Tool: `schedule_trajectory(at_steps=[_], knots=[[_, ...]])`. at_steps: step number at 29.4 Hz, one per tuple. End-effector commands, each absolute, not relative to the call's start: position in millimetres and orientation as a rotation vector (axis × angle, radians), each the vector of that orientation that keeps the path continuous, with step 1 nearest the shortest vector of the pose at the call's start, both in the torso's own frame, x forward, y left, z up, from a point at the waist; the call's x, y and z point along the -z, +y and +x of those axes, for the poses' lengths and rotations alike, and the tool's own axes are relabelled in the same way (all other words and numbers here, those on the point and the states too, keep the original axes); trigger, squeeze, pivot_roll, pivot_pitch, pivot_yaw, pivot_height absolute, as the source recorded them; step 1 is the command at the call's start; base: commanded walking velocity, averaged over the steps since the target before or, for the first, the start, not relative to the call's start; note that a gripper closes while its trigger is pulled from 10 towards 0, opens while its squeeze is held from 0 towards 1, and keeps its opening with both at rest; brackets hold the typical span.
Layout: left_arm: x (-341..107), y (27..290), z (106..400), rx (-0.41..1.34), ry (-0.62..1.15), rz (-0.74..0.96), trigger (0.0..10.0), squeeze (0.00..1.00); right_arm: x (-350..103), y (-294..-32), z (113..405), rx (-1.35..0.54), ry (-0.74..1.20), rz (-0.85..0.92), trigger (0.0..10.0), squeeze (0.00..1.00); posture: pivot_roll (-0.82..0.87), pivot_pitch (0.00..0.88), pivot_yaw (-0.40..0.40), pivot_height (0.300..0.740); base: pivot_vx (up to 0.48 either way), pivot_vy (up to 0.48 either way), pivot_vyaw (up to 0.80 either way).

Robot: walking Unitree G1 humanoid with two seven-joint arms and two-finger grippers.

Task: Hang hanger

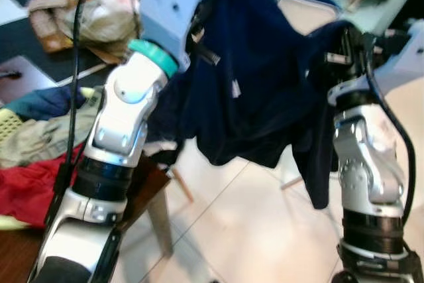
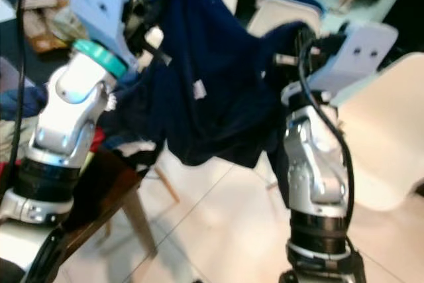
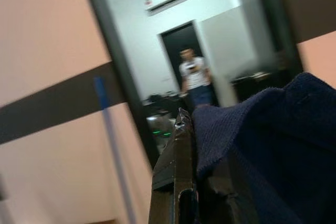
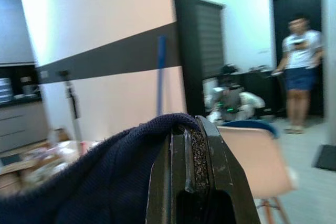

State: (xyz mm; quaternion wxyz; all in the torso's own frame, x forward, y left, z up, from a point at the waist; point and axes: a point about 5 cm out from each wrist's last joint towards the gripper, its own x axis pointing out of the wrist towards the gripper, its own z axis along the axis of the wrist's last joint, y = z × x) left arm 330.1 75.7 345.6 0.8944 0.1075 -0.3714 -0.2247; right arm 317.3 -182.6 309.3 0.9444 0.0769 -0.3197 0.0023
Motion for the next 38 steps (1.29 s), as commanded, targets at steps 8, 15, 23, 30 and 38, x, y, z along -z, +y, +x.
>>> schedule_trajectory(at_steps=[8,15,23,30,38], knots=[[-274.3,55.1,315.5,0.56,-0.561,0.167,0.0,0.0,-279.3,-177.4,309.1,-0.003,-0.571,0.073,10.0,0.0,0.03,0.028,0.048,0.74,0.0,0.0,-0.8],[-232.8,61.2,304.5,0.539,-0.434,0.157,0.0,0.0,-250.2,-167.8,309.3,-0.029,-0.48,0.059,10.0,0.0,0.03,0.024,0.039,0.74,0.0,0.0,-0.8],[-218.0,83.4,299.6,0.462,-0.382,0.168,0.0,0.0,-204.9,-158.6,302.9,-0.046,-0.332,0.068,10.0,0.0,0.04,0.026,0.033,0.74,0.0,0.0,-0.8],[-214.7,93.9,299.0,0.437,-0.363,0.17,0.0,0.0,-187.8,-158.0,293.8,-0.042,-0.27,0.065,10.0,0.0,0.02,0.028,0.039,0.74,0.0,0.0,-0.8],[-209.2,92.8,297.7,0.442,-0.351,0.18,0.0,0.0,-191.9,-156.7,295.3,-0.052,-0.285,0.052,10.0,0.0,0.02,0.026,0.038,0.74,0.0,0.0,-0.8]])
